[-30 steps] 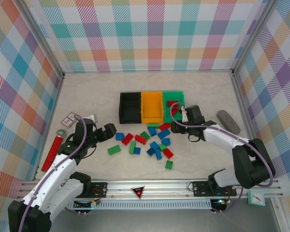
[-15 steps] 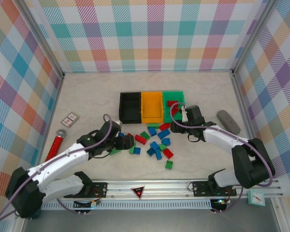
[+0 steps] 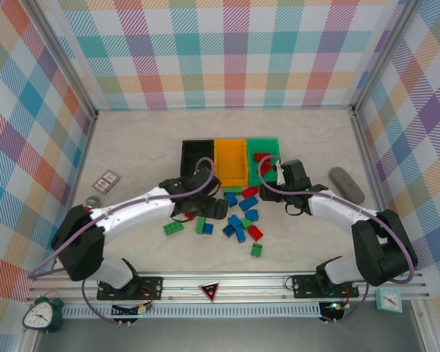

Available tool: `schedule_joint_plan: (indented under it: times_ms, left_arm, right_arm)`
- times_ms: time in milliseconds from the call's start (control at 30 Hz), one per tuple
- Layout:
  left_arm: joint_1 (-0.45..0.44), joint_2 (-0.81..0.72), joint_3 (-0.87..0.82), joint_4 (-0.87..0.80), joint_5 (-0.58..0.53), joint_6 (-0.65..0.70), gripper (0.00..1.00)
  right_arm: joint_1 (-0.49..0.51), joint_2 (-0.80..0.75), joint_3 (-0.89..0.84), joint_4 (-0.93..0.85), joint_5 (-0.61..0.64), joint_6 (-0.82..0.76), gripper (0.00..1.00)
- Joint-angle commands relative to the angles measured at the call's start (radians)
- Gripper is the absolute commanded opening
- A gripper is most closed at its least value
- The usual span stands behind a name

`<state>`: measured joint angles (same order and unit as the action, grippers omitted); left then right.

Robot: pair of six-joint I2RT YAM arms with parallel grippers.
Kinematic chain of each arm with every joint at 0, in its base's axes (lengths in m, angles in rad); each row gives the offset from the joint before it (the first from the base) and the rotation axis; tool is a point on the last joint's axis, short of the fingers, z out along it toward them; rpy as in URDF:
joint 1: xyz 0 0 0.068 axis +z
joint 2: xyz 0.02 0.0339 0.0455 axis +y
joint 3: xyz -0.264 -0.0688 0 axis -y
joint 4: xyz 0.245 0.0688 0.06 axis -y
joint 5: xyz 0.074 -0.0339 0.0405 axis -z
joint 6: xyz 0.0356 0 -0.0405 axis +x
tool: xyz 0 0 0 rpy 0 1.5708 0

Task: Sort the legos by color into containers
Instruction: Pick up the lego from the center of the table.

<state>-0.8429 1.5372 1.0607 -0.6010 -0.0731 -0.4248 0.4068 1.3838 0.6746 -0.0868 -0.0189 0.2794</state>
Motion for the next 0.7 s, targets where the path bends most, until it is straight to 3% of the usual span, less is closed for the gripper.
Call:
schedule_joint_plan:
  times_ms: [0, 667]
  left_arm:
    - [-0.012, 0.085, 0.048, -0.087, -0.017, 0.042, 0.94]
    - [-0.035, 0.304, 0.224, -0.197, -0.079, 0.165, 0.89]
  right_arm:
    - [0.005, -0.004, -0.009, 0.022, -0.003, 0.01, 0.62]
    - [0.005, 0.01, -0.004, 0.029, -0.008, 0.01, 0.62]
